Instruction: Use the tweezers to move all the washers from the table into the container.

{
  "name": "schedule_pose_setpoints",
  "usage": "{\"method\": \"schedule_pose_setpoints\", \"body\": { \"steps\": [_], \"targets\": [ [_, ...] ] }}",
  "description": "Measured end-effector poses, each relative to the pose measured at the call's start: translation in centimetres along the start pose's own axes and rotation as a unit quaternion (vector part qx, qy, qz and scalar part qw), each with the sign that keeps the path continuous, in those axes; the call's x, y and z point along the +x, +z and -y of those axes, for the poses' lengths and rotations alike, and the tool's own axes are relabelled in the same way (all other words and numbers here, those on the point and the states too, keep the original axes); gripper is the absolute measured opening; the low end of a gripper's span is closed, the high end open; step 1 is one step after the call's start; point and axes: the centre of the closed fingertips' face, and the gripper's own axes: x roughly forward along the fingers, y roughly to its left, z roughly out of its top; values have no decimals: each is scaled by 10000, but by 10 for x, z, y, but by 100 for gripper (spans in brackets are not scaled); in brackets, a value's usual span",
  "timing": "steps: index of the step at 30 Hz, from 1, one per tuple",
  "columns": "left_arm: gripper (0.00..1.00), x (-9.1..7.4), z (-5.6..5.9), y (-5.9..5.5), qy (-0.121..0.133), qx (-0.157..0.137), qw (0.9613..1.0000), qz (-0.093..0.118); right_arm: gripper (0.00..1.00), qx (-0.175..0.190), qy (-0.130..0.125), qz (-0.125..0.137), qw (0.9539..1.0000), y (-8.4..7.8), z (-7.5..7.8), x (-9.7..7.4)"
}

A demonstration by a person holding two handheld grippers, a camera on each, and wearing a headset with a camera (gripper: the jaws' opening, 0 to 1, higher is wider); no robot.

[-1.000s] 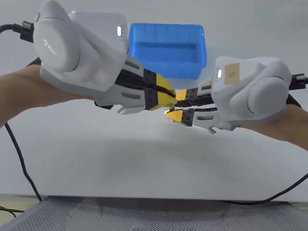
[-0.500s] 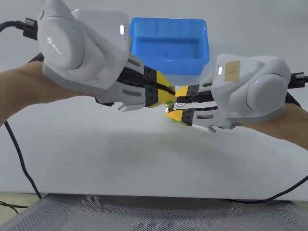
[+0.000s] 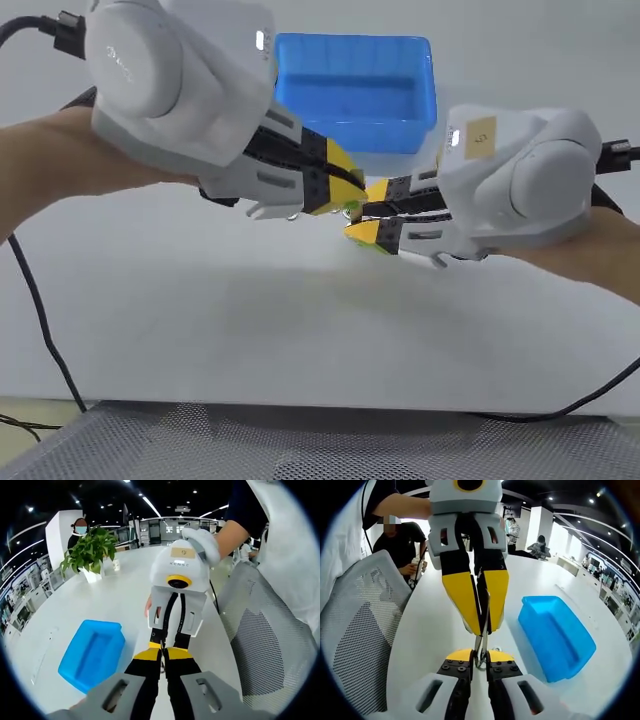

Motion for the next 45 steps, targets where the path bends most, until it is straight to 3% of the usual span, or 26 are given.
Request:
{"method": "schedule_pose_setpoints", "body": {
  "steps": [6,11,20,35,45],
  "targets": [
    [9,0,2,0,-9,-21,10000,-20,10,-55,-4,16,10000,0,-1,0],
    [14,-1,4,6,-37,-176,9997,140,10,-106,-24,29,9999,0,-3,-1],
    [17,-3,6,-1,-66,-155,9999,-7,10,-63,-78,96,9999,2,0,-2],
    [21,-28,-1,-16,451,-529,9975,-92,10,-17,-130,126,9998,6,2,-6],
    [21,-33,-5,-17,570,-613,9965,-33,10,33,-127,235,9996,12,2,-9]
  ]
}}
